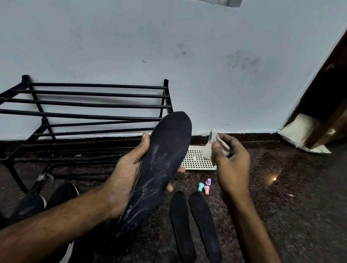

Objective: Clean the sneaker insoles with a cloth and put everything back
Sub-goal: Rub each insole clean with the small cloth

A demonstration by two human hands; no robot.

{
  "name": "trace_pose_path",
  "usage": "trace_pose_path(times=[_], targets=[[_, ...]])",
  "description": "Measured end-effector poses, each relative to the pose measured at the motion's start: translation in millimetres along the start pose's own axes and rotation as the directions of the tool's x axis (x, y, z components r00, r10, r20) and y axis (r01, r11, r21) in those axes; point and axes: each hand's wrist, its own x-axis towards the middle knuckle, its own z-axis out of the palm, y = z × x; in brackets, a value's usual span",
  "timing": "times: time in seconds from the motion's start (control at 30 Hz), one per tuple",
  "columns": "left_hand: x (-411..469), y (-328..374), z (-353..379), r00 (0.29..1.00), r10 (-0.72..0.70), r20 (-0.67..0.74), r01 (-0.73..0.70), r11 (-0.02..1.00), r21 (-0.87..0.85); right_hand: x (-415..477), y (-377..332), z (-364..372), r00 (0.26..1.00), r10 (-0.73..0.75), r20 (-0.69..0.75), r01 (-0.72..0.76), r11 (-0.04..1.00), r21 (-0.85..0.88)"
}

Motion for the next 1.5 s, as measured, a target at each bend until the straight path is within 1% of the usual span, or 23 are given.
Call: trace_pose_path(times=[0.07,0.13,0.23,0.37,0.47,0.57,0.63,0.7,0.77,0.87,0.97,1.07,1.1,1.17,1.23,1.27,1.3,1.33,1.37,1.4,1.43,1.47,1.5], targets=[[0.5,-0.4,-2.4,1.000,0.005,-0.003,-0.005,1.000,-0.006,1.8,-3.6,0.2,0.995,0.092,0.033,-0.096,0.984,0.149],[1.9,-1.6,-3.5,1.000,0.018,-0.004,-0.018,0.999,0.027,2.6,-7.2,0.5,0.982,0.170,0.086,-0.187,0.946,0.265],[4.1,-3.3,-3.9,0.999,0.036,-0.012,-0.035,0.998,0.043,3.3,-10.8,0.0,0.961,0.216,0.170,-0.262,0.909,0.324],[6.2,-4.2,-5.5,0.999,0.039,-0.008,-0.038,0.998,0.058,6.1,-15.5,-7.8,0.945,0.205,0.255,-0.291,0.883,0.368],[6.2,-4.4,-6.6,0.999,0.031,-0.018,-0.030,0.998,0.046,6.9,-17.4,-11.3,0.950,0.142,0.278,-0.226,0.927,0.301],[6.4,-6.4,-5.3,1.000,0.003,-0.014,-0.002,0.999,0.034,4.2,-13.5,-7.6,0.965,0.074,0.252,-0.101,0.990,0.095],[6.8,-8.6,-4.8,1.000,-0.016,-0.006,0.016,0.999,0.033,1.8,-12.4,-4.1,0.948,0.072,0.310,-0.073,0.997,-0.010],[7.0,-10.4,-4.2,1.000,-0.022,-0.003,0.022,0.997,0.077,-0.3,-13.3,-0.9,0.906,0.105,0.410,-0.094,0.994,-0.048],[6.0,-10.8,-2.6,0.999,-0.029,-0.016,0.031,0.992,0.120,-1.7,-13.3,1.8,0.890,0.094,0.446,-0.078,0.996,-0.054],[5.5,-11.8,-2.3,0.998,-0.063,0.008,0.062,0.992,0.108,-1.5,-12.3,3.5,0.927,0.083,0.367,-0.089,0.996,0.000],[7.2,-15.4,-4.7,0.993,-0.081,0.089,0.073,0.993,0.092,1.5,-11.8,0.7,0.951,0.139,0.277,-0.166,0.983,0.078],[9.1,-18.3,-7.8,0.992,-0.092,0.089,0.084,0.992,0.090,3.9,-11.2,-5.1,0.943,0.170,0.287,-0.205,0.974,0.099],[9.1,-17.7,-7.4,0.993,-0.097,0.073,0.091,0.992,0.088,4.3,-11.7,-7.4,0.947,0.152,0.283,-0.183,0.979,0.087],[8.5,-15.7,-4.9,0.994,-0.101,0.048,0.097,0.993,0.072,4.3,-14.4,-12.9,0.974,0.053,0.219,-0.057,0.998,0.009],[6.5,-12.7,-1.7,0.994,-0.106,0.015,0.106,0.994,0.033,1.2,-22.8,-16.8,0.991,-0.097,0.092,0.103,0.993,-0.063],[5.4,-11.5,-0.7,0.994,-0.113,-0.001,0.113,0.993,0.034,-1.6,-29.5,-15.0,0.982,-0.181,0.054,0.185,0.979,-0.085],[5.1,-11.2,-0.3,0.992,-0.122,-0.004,0.122,0.991,0.052,-5.7,-36.9,-11.2,0.960,-0.273,0.053,0.278,0.954,-0.112],[4.8,-10.9,1.0,0.992,-0.130,0.000,0.130,0.989,0.072,-10.8,-43.0,-5.9,0.918,-0.386,0.091,0.396,0.905,-0.156],[4.9,-10.4,1.6,0.991,-0.131,0.001,0.130,0.989,0.076,-15.7,-43.8,-0.2,0.846,-0.509,0.161,0.533,0.816,-0.221],[5.0,-9.6,1.6,0.991,-0.131,-0.003,0.131,0.990,0.059,-20.1,-42.1,4.5,0.750,-0.611,0.253,0.661,0.695,-0.284],[4.9,-8.6,2.0,0.992,-0.129,-0.016,0.129,0.991,0.039,-23.8,-39.5,7.4,0.677,-0.650,0.346,0.736,0.591,-0.329],[4.4,-7.4,3.3,0.992,-0.125,-0.026,0.126,0.992,0.028,-25.6,-36.2,8.8,0.655,-0.622,0.429,0.756,0.545,-0.364],[3.7,-6.1,5.2,0.992,-0.119,-0.038,0.120,0.992,0.025,-27.0,-35.1,9.4,0.669,-0.555,0.494,0.741,0.551,-0.384]])
